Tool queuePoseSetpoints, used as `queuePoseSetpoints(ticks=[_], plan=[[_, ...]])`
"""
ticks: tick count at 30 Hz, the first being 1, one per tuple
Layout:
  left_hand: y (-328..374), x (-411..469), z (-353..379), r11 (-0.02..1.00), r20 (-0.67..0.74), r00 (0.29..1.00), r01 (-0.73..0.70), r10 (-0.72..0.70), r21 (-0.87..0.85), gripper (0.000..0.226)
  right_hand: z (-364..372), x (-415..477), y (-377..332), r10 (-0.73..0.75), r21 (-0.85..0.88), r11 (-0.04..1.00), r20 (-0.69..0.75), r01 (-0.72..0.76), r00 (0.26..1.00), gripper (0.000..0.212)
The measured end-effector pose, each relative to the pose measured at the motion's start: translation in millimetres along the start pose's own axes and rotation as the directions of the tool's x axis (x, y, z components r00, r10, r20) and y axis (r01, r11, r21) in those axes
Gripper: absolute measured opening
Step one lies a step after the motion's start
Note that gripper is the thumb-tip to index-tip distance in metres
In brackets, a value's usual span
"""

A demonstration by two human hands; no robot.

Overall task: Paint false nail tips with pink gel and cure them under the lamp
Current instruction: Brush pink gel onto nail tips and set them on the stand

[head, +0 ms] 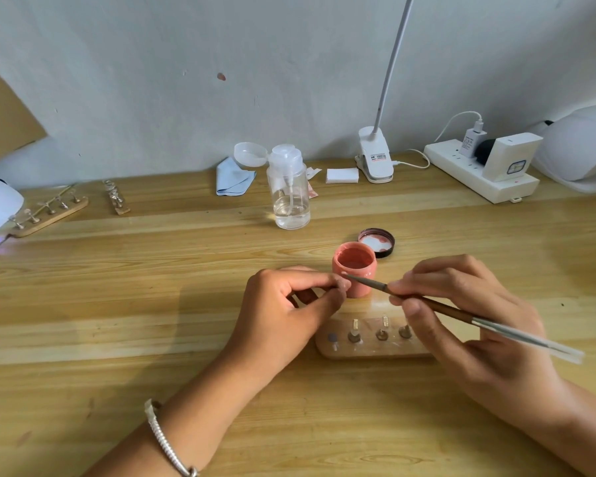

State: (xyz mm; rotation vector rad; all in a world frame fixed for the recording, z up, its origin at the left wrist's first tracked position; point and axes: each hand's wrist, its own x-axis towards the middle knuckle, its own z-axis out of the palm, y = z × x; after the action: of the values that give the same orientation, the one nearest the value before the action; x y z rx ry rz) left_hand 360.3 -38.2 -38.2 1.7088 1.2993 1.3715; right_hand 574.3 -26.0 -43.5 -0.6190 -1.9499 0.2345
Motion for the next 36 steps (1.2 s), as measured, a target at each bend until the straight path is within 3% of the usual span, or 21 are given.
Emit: queuePoseSetpoints(ticks=[12,21,25,29,33,36], plan=[[-2,0,0,0.999,0.024,0.999,0.034,-0.034,-0.015,0.020,-1,0,-1,0.007,0.027,1.000,-0.009,-0.007,1.000,0.015],[-2,-1,-5,0.991,-0.043,0.992,0.115,-0.118,-0.065,0.013,-5,-2,1,0.036,0.055,0.998,-0.002,-0.036,0.999,0.014],[4,1,-16,0.981,0.043,0.987,0.159,-0.155,-0.107,0.013,-8,0,1,0.047,0.042,0.998,-0.043,-0.046,0.998,0.012],[6,2,-26,0.989,0.157,0.977,0.149,-0.147,-0.004,0.014,-9,0,2,0.050,0.045,0.998,-0.052,-0.047,0.997,0.012],[3,2,-27,0.975,0.263,0.939,0.214,-0.221,0.057,0.024,-8,0,3,0.044,0.039,0.998,-0.053,-0.042,0.998,0.011],[1,0,-24,0.964,0.335,0.905,0.261,-0.264,0.055,0.019,-8,0,3,0.040,0.040,0.998,-0.052,-0.038,0.998,0.011]])
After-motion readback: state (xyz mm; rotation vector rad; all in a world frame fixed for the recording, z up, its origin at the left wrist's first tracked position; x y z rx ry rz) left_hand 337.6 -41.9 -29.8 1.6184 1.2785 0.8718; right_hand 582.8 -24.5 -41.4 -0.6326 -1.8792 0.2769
